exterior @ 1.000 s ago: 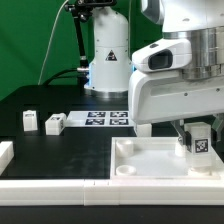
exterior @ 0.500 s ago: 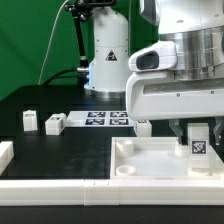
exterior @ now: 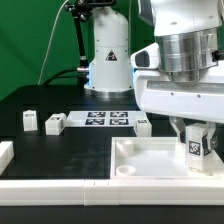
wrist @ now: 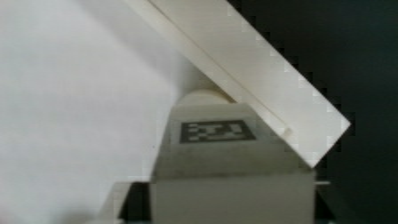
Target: Assemble one leg
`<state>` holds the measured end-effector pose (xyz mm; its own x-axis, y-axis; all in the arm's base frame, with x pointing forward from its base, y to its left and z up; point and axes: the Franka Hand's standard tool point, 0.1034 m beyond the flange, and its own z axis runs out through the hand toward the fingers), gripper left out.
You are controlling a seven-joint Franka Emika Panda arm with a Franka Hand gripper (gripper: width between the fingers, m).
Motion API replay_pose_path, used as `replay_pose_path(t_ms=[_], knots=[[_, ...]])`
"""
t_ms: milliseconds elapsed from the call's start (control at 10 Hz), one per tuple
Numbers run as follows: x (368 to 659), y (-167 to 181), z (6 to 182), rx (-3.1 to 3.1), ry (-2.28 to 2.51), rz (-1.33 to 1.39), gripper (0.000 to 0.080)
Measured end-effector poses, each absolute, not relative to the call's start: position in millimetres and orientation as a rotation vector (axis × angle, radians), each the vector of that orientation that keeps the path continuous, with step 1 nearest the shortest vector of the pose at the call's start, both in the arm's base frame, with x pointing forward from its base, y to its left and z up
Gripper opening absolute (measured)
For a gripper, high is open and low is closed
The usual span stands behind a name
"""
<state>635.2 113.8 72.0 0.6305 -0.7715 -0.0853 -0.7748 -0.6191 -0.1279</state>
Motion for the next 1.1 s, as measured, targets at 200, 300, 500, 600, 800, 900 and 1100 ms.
replay_pose_path(t_ms=[200, 300, 500, 600, 800, 900, 1100], knots=[[635.5, 112.4, 71.4, -2.600, 1.469, 0.051, 0.0293], [635.6, 111.8, 71.1, -2.538, 1.557, 0.066, 0.0293], [635.5, 111.5, 70.9, -2.423, 1.723, 0.090, 0.0293], [635.5, 111.8, 70.9, -2.407, 1.745, 0.093, 0.0293], [635.4, 112.7, 70.9, -2.423, 1.720, 0.092, 0.0453], [634.8, 114.4, 71.3, -2.457, 1.674, 0.093, 0.0576], [632.6, 129.3, 77.0, -2.573, 1.511, 0.126, 0.0635]])
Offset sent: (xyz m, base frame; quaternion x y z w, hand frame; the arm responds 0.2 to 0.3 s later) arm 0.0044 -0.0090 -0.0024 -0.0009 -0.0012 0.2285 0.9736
